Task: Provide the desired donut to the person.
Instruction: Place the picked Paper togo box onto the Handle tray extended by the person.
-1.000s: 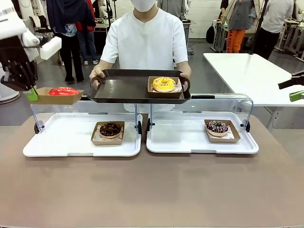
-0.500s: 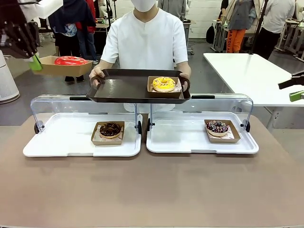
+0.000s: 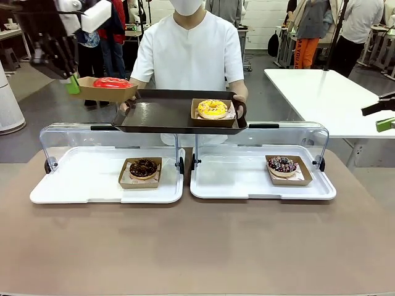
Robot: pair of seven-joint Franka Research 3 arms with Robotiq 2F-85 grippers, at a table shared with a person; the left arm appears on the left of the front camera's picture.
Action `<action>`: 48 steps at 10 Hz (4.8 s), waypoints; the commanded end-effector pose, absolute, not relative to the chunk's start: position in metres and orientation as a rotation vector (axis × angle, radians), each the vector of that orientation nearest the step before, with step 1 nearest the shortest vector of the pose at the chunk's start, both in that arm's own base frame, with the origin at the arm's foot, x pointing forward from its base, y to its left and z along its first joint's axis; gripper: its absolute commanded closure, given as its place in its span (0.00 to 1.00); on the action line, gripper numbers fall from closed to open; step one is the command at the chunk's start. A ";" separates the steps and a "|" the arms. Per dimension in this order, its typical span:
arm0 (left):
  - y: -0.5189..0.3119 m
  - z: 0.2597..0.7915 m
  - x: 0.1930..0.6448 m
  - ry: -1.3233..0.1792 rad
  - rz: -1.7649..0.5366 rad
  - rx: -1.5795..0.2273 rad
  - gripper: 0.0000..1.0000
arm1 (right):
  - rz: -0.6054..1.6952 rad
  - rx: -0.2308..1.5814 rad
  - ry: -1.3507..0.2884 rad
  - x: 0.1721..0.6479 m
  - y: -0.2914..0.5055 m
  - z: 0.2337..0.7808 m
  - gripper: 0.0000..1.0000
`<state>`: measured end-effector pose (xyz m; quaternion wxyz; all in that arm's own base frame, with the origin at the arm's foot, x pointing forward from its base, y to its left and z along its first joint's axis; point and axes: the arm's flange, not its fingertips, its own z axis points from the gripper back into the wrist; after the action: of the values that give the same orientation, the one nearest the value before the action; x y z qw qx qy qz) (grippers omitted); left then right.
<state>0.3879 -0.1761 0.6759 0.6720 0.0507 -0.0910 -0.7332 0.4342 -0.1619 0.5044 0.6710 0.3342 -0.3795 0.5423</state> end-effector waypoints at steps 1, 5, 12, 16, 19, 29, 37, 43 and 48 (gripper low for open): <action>-0.191 0.682 0.410 -0.202 -1.611 0.145 0.99 | 1.221 0.754 -0.856 0.434 -0.162 0.504 0.00; -0.208 0.662 0.461 -0.234 -1.595 0.155 0.99 | 1.221 0.754 -0.856 0.434 -0.162 0.504 0.00; -0.216 0.615 0.516 -0.242 -1.601 0.138 0.99 | 1.221 0.754 -0.856 0.434 -0.162 0.504 0.00; -0.214 0.596 0.535 -0.242 -1.599 0.115 0.99 | 1.221 0.754 -0.856 0.434 -0.162 0.504 0.00; -0.210 0.582 0.545 -0.231 -1.593 0.103 0.99 | 1.221 0.754 -0.856 0.434 -0.162 0.504 0.00; -0.213 0.558 0.569 -0.229 -1.597 0.006 0.39 | 1.221 0.754 -0.856 0.434 -0.162 0.504 0.00; -0.215 0.566 0.560 -0.241 -1.627 -0.020 0.00 | 1.221 0.754 -0.856 0.434 -0.162 0.504 0.00; -0.197 0.581 0.521 -0.123 -1.658 -0.044 0.00 | 1.221 0.754 -0.856 0.434 -0.162 0.504 0.00; -0.138 0.586 0.436 -0.160 -1.718 -0.064 0.00 | 1.221 0.754 -0.856 0.434 -0.162 0.504 0.00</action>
<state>0.4518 -0.1516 0.5970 0.6580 -0.0264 -0.0522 -0.7507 0.4342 -0.1622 0.5041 0.6712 0.3343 -0.3794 0.5420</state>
